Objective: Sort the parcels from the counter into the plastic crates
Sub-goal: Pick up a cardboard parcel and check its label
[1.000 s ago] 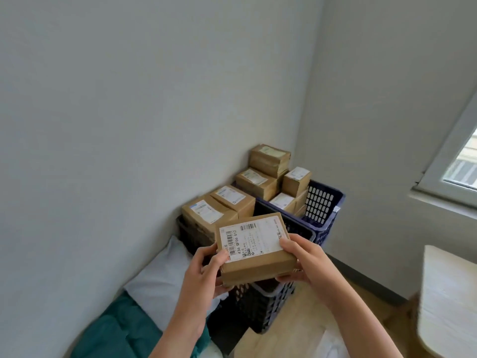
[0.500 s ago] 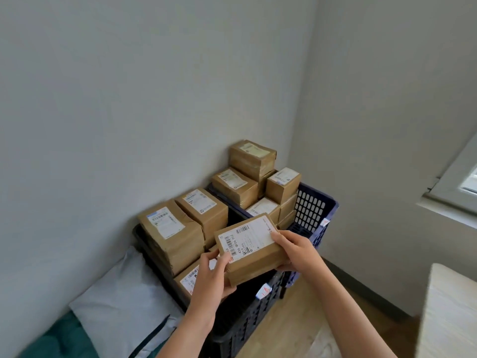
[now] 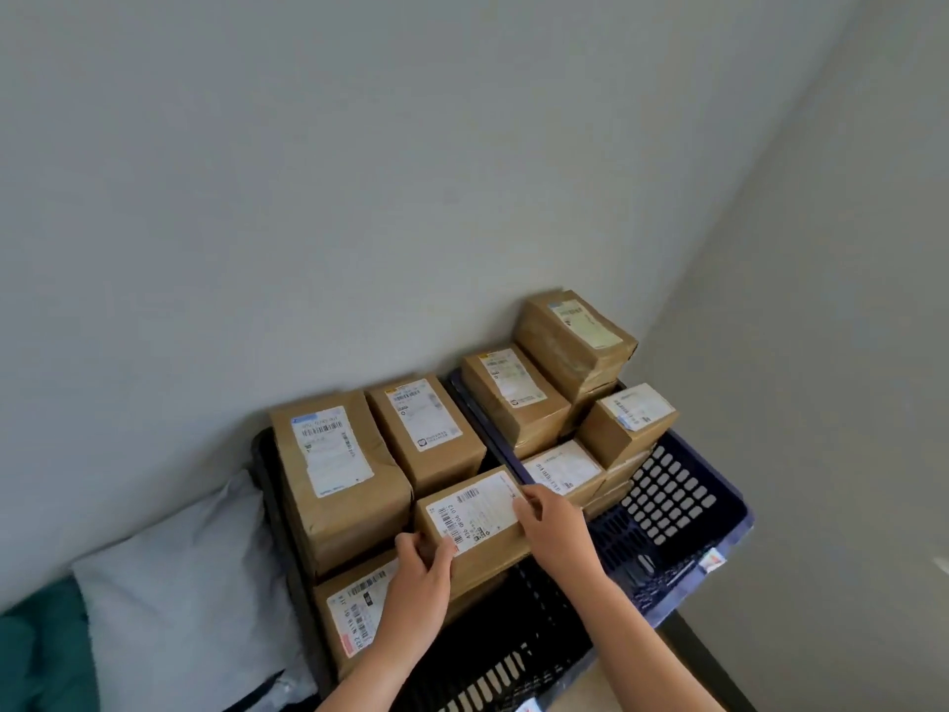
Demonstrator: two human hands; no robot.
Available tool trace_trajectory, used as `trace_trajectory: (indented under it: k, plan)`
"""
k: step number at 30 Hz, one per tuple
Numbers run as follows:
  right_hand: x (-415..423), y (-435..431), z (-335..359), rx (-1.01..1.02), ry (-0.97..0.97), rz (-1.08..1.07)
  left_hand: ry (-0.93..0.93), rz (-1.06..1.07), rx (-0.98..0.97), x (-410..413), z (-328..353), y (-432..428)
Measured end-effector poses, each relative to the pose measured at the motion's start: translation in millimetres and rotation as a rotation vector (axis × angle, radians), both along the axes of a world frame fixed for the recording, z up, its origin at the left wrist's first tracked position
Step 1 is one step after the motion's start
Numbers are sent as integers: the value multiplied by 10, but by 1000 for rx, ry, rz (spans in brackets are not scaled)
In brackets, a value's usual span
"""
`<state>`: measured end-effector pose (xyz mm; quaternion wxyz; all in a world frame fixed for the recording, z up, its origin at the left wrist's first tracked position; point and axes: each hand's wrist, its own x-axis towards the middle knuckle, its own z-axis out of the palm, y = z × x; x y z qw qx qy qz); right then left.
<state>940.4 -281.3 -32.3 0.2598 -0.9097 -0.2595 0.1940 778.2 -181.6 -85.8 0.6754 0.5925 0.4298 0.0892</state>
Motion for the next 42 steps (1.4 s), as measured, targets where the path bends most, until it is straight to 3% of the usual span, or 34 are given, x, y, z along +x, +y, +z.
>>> trace_trajectory:
  k: [4,7,10,15,18,24,34,38,40,42]
  plan:
    - [121,186,-168,-137,-75,101,92,37,87,76,-234,23]
    - [141,217,-283,-200,-276,230,134,23,180,135,-328,16]
    - [159,155,-361,-68,-438,329,165,61,261,140,-328,8]
    - [234,-69,-463,194,-645,624,108,-29,1032,-7,-293,-26]
    - [245,-132,-544,162,-645,746,100,-149,1204,62,-310,-59]
    - [367,-105,-691,218,-608,770,235,-106,1128,212,-281,-213]
    - [477,-9,-858,296,-577,798,354,-104,1175,334,-335,-235]
    - [519,39,-546,162,-553,875,407,-242,1056,346,-67,-197]
    - [553,89,-340,107,-366,823,435,-296,949,380,176,-169]
    - [567,101,-67,177,-142,722,355,-189,877,458,447,-202]
